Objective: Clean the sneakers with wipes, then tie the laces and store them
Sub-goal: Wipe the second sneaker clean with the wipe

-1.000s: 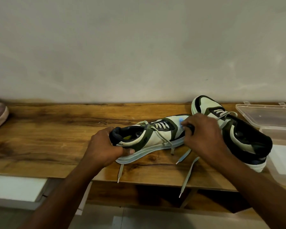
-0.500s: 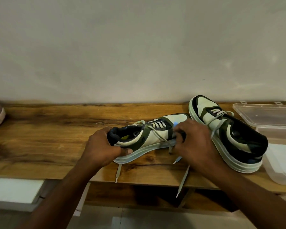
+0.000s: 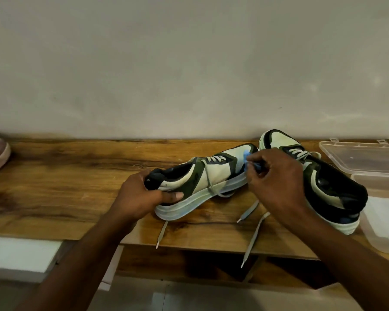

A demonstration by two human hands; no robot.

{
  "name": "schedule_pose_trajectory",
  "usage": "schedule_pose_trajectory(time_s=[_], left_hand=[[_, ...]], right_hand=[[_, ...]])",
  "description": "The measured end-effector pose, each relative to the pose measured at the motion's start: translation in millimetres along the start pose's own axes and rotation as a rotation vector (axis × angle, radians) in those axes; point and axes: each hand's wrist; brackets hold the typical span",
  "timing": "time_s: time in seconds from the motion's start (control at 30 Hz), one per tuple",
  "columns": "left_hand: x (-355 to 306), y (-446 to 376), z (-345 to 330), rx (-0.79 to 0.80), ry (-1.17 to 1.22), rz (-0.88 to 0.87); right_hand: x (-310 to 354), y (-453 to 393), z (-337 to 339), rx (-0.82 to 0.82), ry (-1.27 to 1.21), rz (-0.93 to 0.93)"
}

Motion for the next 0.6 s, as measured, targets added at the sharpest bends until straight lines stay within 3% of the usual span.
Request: schedule_pose_trajectory(time_s=[0.07,0.17,0.33,0.4,0.6], left_hand=[[-6,2,0,0.007,0.084,0.034],[-13,2,-4,0.055,0.164,0.123],[-18,2,-10,0.037,0.166,0.22],[-19,2,-11,0.004,0.176,0.24],[-16,2,-11,-0.068,0.253,0.271]], right_hand=[[5,-3,6,-0.087,-0.044,0.025],[23,9,10,-0.107,-0.069,0.218],[45,50,-18,0.186,0.058,0.461],[47,59,-33,0.263,0.107,0.487],[64,60,-52,0.265,0.025,0.429]])
Point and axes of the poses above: each hand's wrist, its own y-axis away from the middle knuckle, its own z-axis out of the back of the hand, x = y × z, and after that the axes turned 7 degrees about -z, right-handed
